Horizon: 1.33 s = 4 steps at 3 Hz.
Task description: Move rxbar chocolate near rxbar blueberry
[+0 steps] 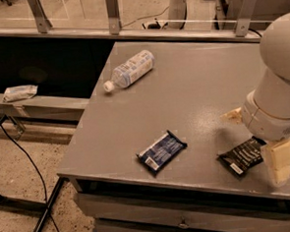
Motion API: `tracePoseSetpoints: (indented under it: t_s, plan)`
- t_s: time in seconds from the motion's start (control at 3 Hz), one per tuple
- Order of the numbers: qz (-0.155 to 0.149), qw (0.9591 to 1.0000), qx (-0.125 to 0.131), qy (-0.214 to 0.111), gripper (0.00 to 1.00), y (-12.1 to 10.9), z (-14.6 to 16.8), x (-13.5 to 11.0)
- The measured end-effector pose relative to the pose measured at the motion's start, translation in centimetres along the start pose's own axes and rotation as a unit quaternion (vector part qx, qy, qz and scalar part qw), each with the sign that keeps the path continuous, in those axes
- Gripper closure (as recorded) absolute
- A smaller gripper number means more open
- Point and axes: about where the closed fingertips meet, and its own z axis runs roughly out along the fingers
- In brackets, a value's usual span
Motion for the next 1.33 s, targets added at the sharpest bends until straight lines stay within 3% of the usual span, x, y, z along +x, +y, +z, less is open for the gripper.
tracePoseSetpoints:
  t_s: [0.33,0.67,1.33]
  plan:
    - [-0.013,0.9998,-0.001,0.013,0.00,0.13,0.34,-0.70]
    - [-0.012,0.9996,-0.006,0.023,0.17,0.14,0.77,-0.43]
    - [-0.014,0.9995,-0.011,0.027,0.64,-0.52,0.66,-0.25]
